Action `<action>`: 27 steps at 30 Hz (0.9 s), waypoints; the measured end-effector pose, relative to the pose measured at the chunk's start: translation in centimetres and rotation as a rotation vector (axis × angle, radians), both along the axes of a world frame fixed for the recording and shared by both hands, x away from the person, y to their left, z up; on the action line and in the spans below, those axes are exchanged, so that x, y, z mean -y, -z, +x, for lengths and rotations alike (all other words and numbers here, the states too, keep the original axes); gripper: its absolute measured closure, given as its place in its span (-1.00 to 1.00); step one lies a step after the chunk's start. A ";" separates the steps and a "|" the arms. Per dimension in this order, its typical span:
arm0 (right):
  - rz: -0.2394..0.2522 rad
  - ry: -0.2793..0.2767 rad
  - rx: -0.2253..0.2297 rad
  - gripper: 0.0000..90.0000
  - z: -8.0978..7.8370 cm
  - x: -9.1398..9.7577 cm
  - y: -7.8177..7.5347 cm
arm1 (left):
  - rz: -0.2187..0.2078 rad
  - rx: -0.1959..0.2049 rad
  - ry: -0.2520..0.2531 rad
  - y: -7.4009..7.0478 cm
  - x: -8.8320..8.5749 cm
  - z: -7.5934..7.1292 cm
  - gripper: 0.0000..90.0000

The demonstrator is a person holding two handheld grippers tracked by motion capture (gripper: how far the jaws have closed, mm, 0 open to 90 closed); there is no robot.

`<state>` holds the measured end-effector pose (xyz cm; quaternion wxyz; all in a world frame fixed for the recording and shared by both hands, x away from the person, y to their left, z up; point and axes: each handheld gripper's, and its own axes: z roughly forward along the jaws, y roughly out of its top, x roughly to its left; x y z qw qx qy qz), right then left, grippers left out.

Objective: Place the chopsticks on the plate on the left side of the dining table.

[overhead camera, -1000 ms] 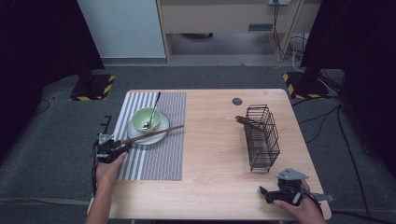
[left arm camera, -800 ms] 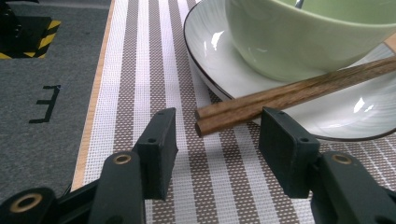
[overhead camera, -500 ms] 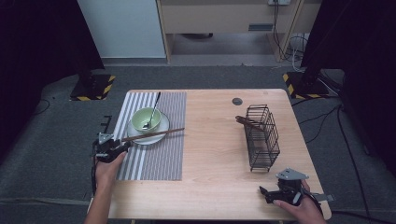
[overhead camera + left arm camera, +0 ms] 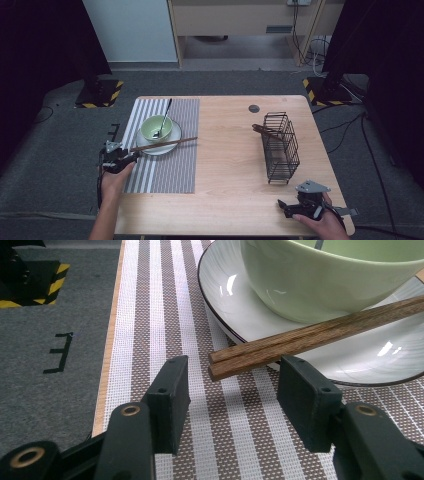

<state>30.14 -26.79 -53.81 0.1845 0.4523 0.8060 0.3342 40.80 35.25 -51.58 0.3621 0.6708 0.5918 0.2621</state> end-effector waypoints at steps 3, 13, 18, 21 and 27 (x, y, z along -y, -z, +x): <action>0.000 0.000 0.000 -0.99 0.0 0.0 0.0 | -0.002 0.003 -0.011 0.0 -0.1 0.1 0.06; -0.001 0.001 0.000 -0.99 0.0 0.0 0.0 | 0.018 0.016 -0.011 -0.3 0.0 0.5 0.17; -0.001 0.001 0.000 -0.99 0.0 0.0 0.0 | 0.019 0.021 -0.016 -0.3 -0.1 0.7 0.21; 0.000 0.001 0.000 -0.99 0.0 0.0 0.0 | 0.020 0.023 -0.022 -0.2 -0.2 0.8 0.21; -0.001 0.001 0.000 -0.99 0.0 0.0 0.0 | 0.013 0.026 -0.032 0.1 -0.3 1.1 0.21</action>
